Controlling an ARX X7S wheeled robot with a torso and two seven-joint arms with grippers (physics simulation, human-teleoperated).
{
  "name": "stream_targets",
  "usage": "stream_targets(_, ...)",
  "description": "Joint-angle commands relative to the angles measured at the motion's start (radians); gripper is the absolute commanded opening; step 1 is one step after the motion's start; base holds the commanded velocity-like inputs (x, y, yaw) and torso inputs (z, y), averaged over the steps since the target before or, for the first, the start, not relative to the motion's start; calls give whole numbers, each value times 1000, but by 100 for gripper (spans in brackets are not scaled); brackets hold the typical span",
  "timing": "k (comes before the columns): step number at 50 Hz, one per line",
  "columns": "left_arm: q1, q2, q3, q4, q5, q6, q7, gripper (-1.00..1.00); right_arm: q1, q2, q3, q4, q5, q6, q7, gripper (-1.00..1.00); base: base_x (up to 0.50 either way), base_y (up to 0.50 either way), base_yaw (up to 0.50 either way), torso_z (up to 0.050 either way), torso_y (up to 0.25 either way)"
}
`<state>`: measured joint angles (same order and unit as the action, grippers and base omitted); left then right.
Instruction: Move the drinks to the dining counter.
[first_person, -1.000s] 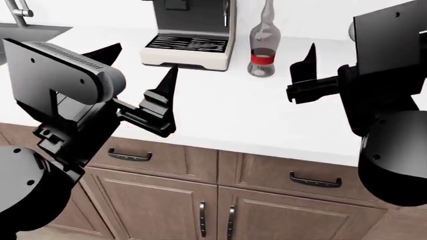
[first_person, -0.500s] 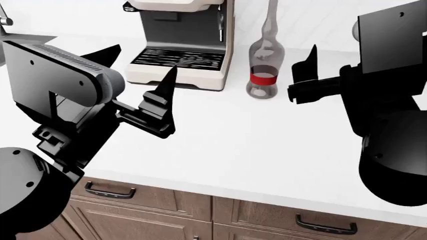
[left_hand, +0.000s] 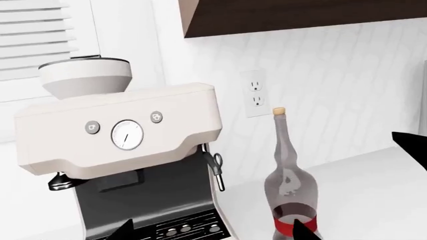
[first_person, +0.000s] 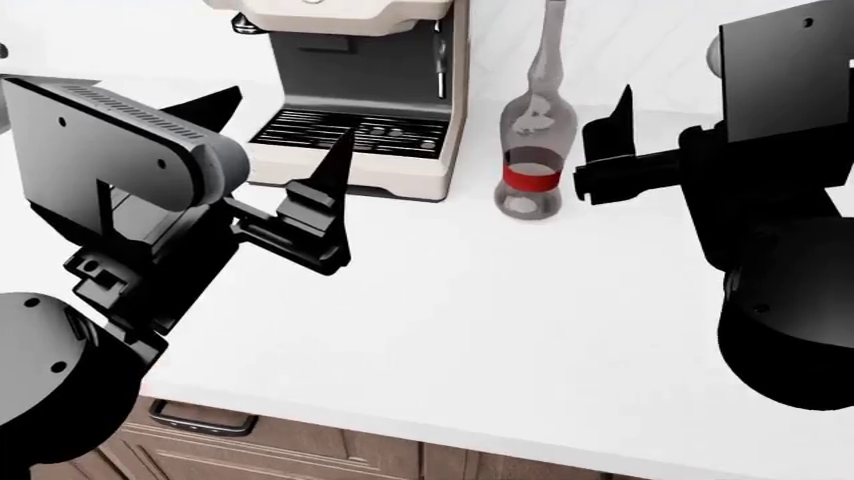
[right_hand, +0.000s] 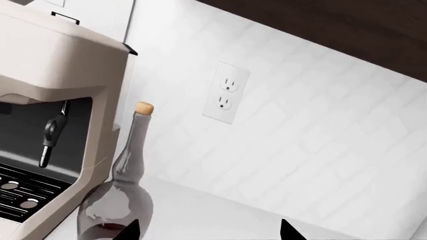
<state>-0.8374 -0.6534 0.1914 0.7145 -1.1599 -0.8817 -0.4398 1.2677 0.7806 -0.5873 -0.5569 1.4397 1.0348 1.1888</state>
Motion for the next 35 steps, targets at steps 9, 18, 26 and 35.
stream_targets(9, -14, -2, -4, 12, -28, -3, -21, 100, 24, -21, 1, 78, 4, -8, -50, 100, 0, 0, 0, 0, 0)
stream_targets(18, -4, -26, -30, 20, -39, 5, -34, 100, 69, -83, -26, 297, -28, -6, -146, 100, 0, 0, 0, 0, 0)
stream_targets(26, -9, -35, -37, 20, -48, 3, -41, 100, 103, -108, -71, 379, -103, -15, -264, 100, 0, 0, 0, 0, 0)
stream_targets(35, -6, -38, -32, 13, -40, 6, -34, 100, 119, -147, -71, 463, -129, -72, -399, 100, 0, 0, 0, 0, 0)
